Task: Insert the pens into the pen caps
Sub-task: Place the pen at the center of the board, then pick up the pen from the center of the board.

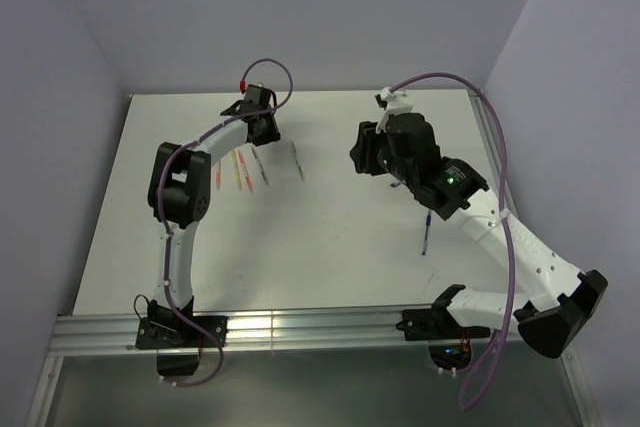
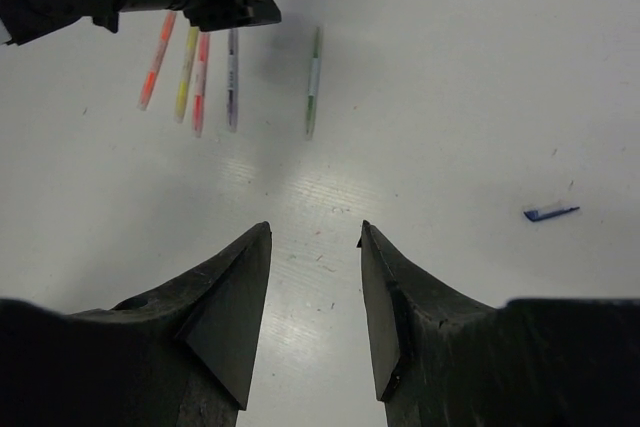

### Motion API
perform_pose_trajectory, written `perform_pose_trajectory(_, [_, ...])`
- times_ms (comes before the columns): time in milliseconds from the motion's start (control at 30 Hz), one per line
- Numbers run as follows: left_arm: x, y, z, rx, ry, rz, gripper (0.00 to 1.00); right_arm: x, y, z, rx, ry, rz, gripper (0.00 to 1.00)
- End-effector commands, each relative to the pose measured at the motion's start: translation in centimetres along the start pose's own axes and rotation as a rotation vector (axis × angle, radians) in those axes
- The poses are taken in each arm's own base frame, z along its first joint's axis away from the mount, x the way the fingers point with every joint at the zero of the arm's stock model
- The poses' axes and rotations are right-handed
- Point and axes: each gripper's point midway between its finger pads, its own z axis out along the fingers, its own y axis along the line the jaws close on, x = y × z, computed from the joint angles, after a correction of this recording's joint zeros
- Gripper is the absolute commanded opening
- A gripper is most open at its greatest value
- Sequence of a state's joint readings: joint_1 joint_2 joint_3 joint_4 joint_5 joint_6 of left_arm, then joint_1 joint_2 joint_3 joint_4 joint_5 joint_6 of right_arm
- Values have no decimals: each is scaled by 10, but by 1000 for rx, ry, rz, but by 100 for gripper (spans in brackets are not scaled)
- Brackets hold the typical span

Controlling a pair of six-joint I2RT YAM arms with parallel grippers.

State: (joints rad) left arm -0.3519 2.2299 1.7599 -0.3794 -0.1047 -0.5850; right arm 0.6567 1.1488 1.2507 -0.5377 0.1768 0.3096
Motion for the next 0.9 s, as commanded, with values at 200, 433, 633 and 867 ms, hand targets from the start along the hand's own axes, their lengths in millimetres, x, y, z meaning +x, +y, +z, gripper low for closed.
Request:
perform_pose_trajectory(200, [-84,-68,-59,198,-207,57,35,-8,-61,16,200,-9,175,48])
perform_pose_trajectory(433, [-41,-131,-14,295,-175,176,34,2,-92,25,292,7,273,47])
perform_pose_trajectory(633, [-2,-175,2,518,-136,242,33,10,-101,32,317,31,285,46])
perform_pose_trajectory(867, [20,-165,28,420,-64,248,31,23,-112,39,339,63,299,46])
